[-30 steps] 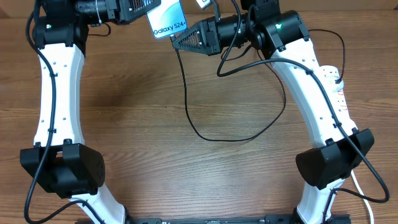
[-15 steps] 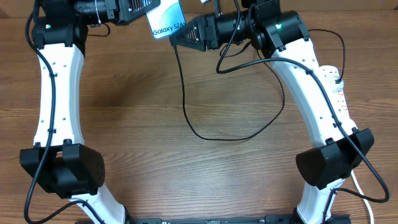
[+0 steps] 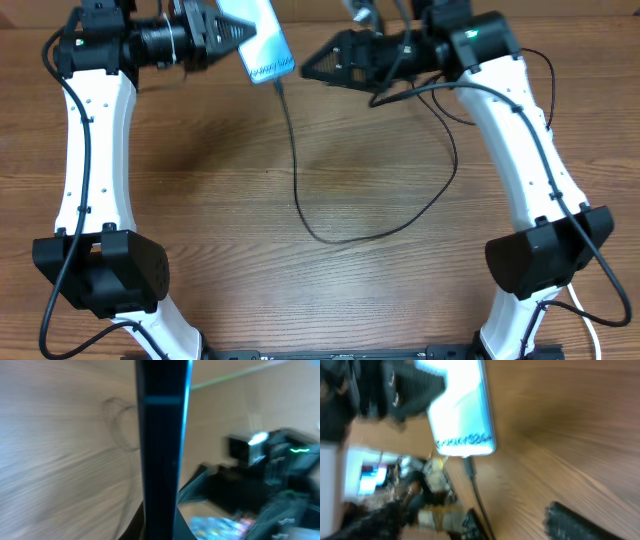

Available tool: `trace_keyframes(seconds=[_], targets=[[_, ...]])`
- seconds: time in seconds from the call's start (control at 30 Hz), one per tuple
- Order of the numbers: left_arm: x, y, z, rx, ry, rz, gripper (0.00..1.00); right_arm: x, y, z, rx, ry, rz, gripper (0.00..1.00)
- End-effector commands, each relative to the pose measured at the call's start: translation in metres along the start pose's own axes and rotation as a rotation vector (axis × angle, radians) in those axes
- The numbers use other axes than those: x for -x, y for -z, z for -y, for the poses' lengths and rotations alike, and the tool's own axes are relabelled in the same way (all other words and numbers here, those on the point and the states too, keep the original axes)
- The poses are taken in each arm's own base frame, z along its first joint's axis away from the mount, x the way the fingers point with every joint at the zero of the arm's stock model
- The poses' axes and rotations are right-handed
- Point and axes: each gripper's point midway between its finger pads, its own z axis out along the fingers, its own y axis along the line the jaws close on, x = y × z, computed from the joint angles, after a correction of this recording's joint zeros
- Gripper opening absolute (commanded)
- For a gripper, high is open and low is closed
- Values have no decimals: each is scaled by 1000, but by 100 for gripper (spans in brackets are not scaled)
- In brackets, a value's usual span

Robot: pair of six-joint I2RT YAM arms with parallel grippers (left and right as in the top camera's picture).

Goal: Plug charger to phone and switch on socket
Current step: 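Lower the phone with plugged cable flat onto the table center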

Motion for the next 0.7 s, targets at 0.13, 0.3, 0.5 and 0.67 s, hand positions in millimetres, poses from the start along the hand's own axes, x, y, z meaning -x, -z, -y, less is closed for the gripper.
trace_keyframes(seconds=[0.13, 0.3, 0.5, 0.67], targets=[[-52, -58, -78, 224, -40, -191, 4, -8, 66, 82, -431, -190, 81, 100], [-95, -113, -119, 203, 65, -368, 4, -26, 88, 112, -601, -271, 55, 100], [-127, -158, -150, 115, 141, -483, 4, -35, 93, 118, -650, -294, 32, 100], [-140, -169, -173, 102, 168, -522, 4, -35, 93, 118, -650, -294, 32, 100]])
